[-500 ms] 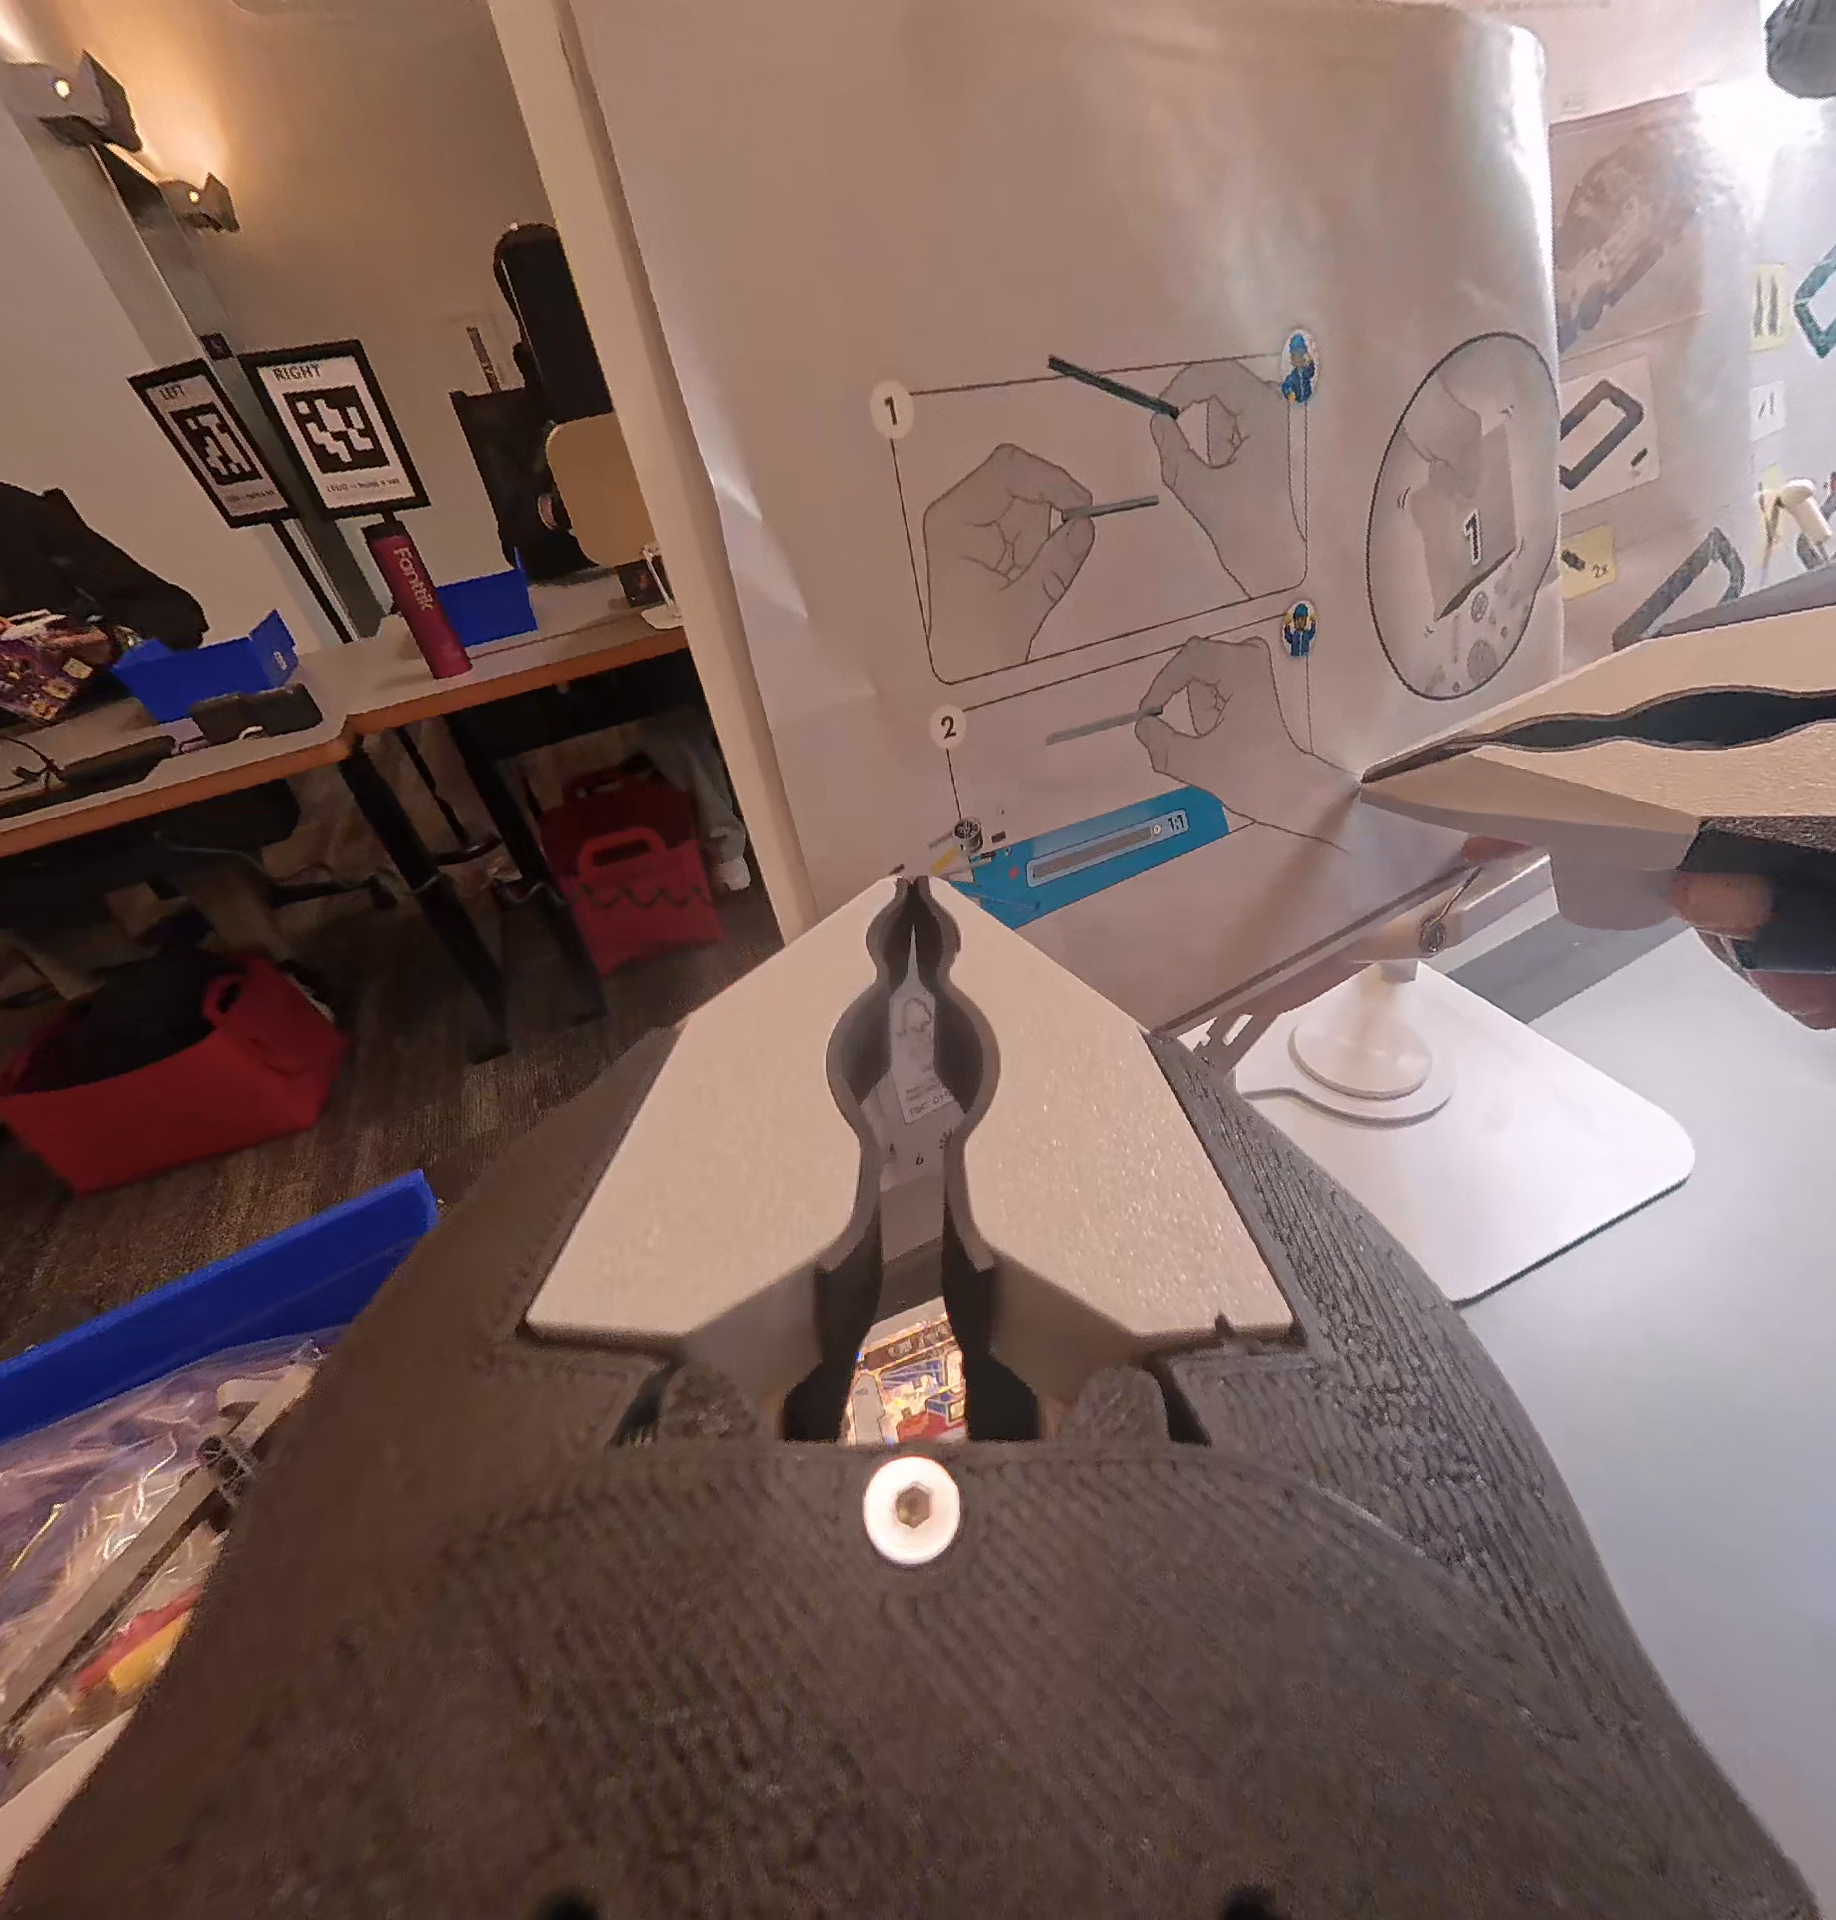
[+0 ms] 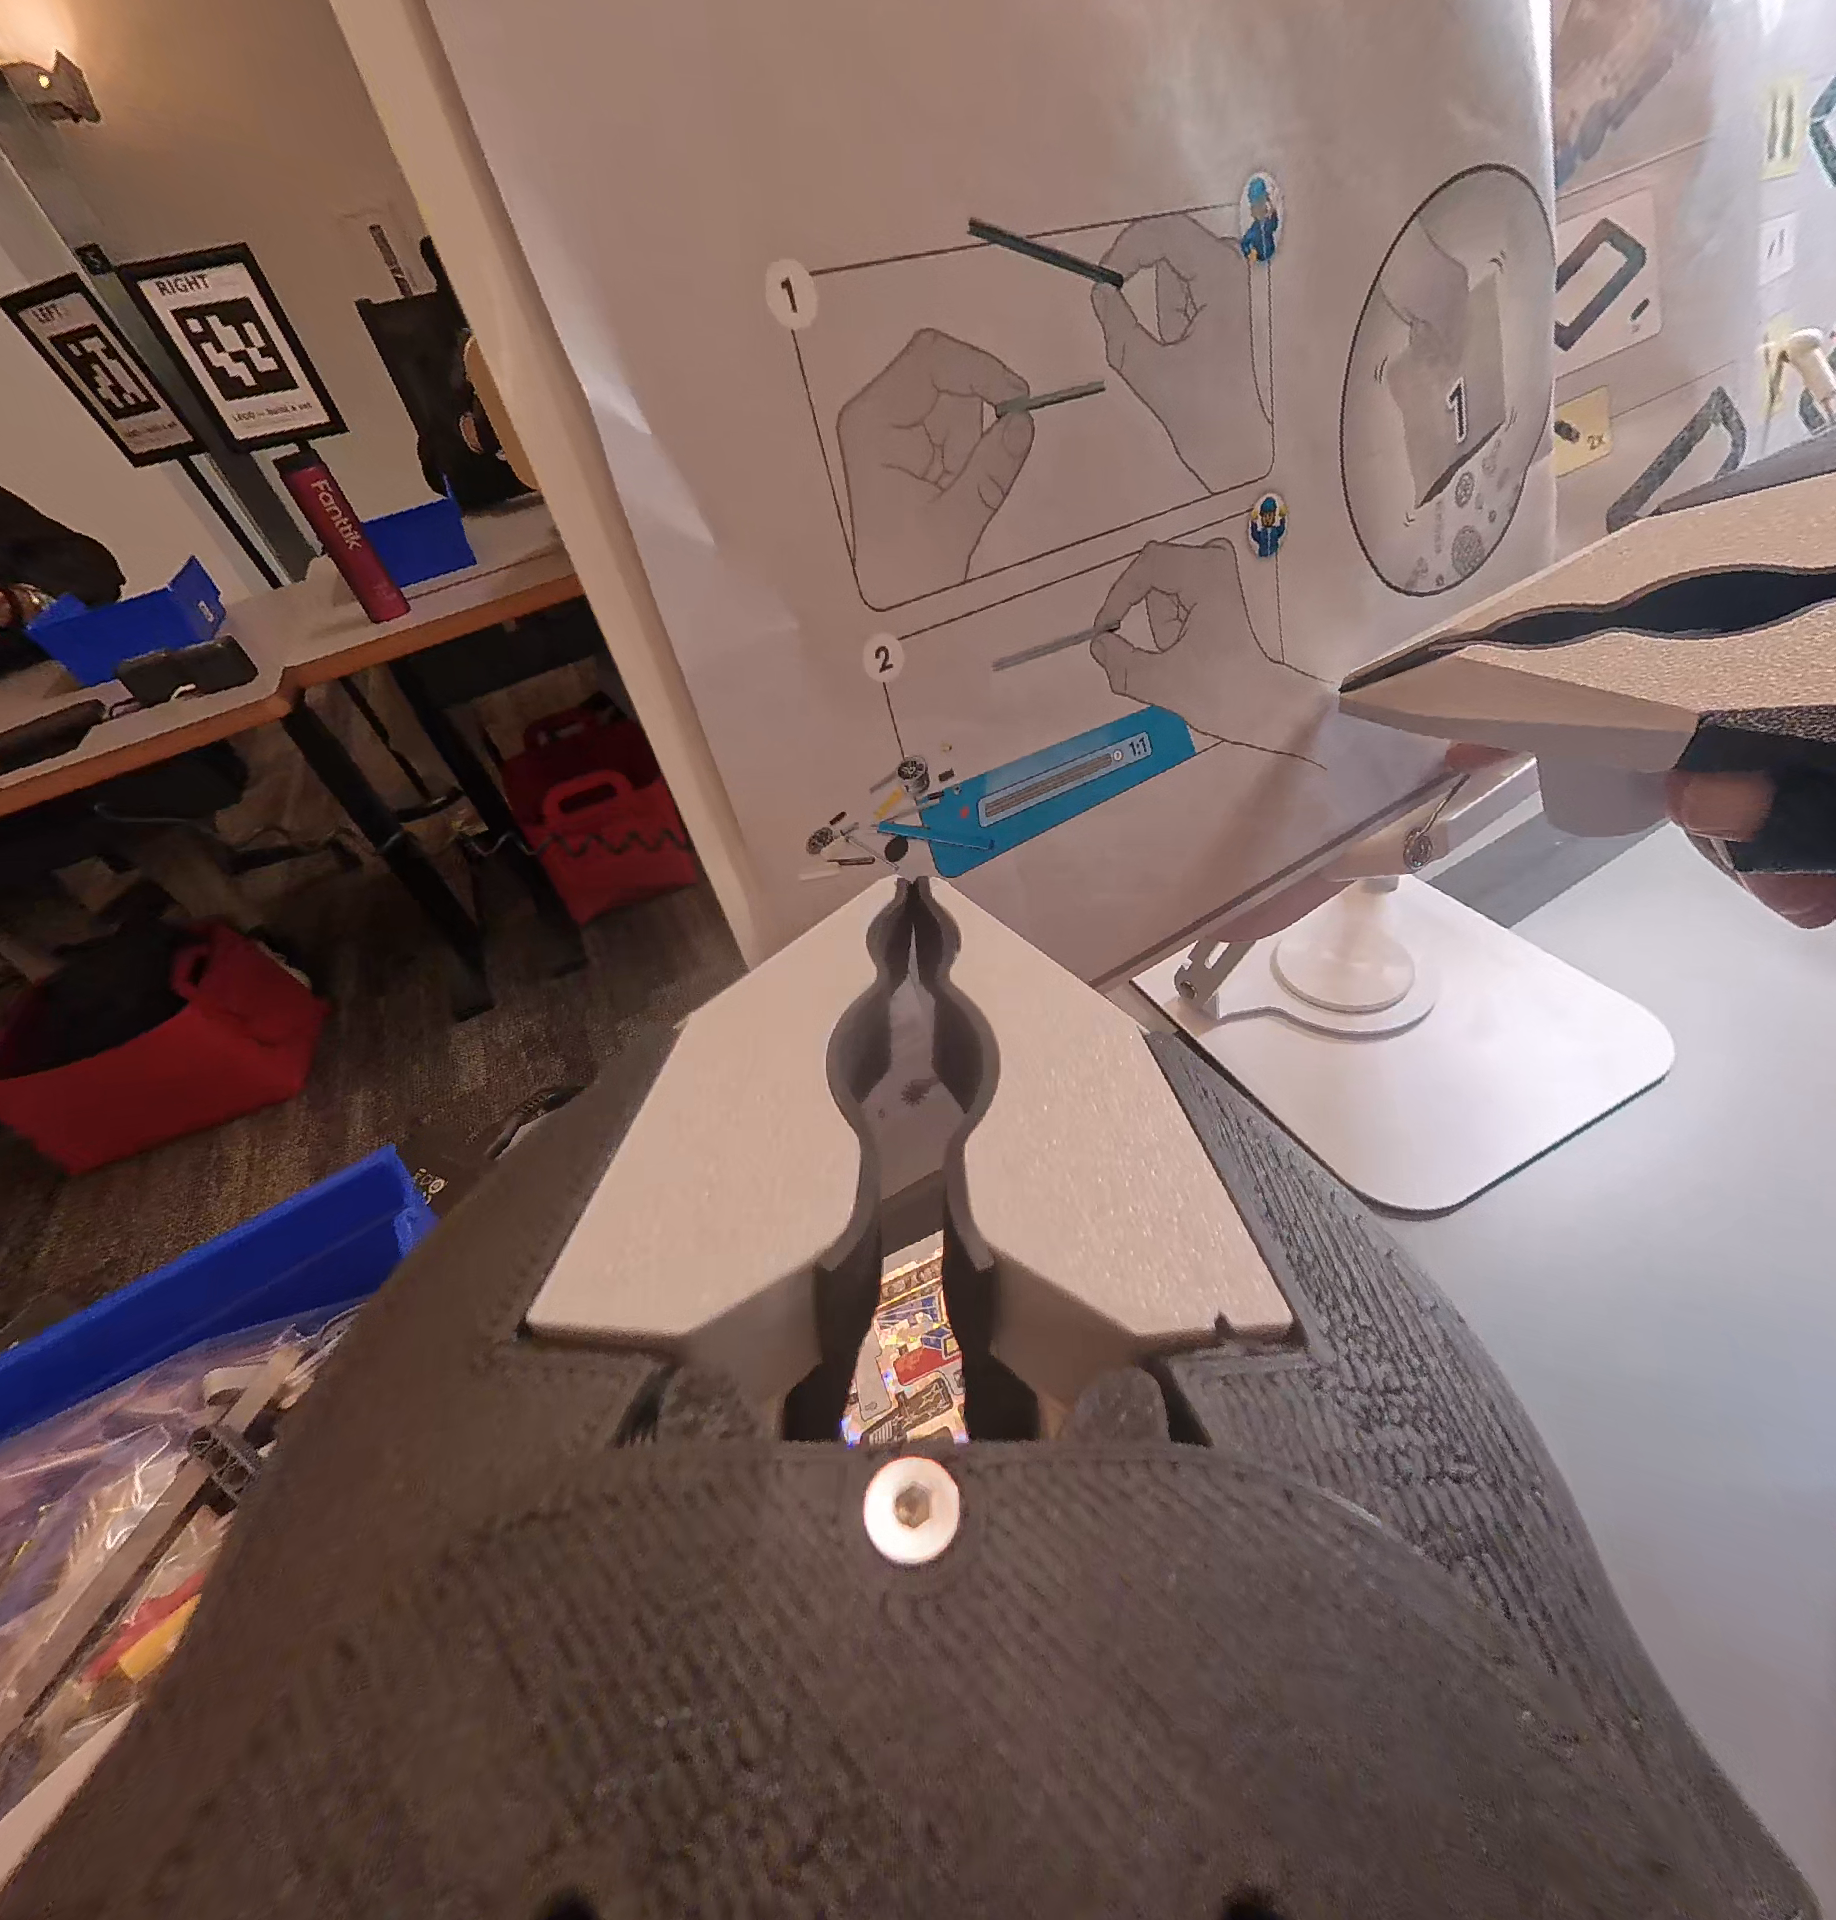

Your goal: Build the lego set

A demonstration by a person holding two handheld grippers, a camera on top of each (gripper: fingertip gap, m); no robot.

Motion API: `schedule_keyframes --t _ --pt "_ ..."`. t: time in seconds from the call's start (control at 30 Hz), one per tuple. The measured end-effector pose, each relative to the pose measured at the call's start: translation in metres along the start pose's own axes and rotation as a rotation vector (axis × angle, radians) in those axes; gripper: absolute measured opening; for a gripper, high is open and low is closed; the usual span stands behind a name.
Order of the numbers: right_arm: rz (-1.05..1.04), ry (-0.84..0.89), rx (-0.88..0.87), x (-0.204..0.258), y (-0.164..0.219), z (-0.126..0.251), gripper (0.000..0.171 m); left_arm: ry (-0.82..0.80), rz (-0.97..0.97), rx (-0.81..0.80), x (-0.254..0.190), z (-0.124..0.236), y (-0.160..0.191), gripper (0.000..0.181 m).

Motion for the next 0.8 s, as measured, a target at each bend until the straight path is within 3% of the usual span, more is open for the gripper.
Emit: schedule_keyframes --t 0.8 --pt "-0.003 -0.003 0.001 0.0025 -0.0003 -0.0004 0.0 -0.027 -0.005 -0.012 0.0025 0.0037 -0.0022 0.0"
Point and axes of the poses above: each gripper's, where its closed fingertips meet, z back along the fingers, y out of its underside, x = y × z across the jaws, the point moved 10 cm from there along z, back along the fingers, and after that the axes turned 13 degrees about -z, right-handed, at the moved point
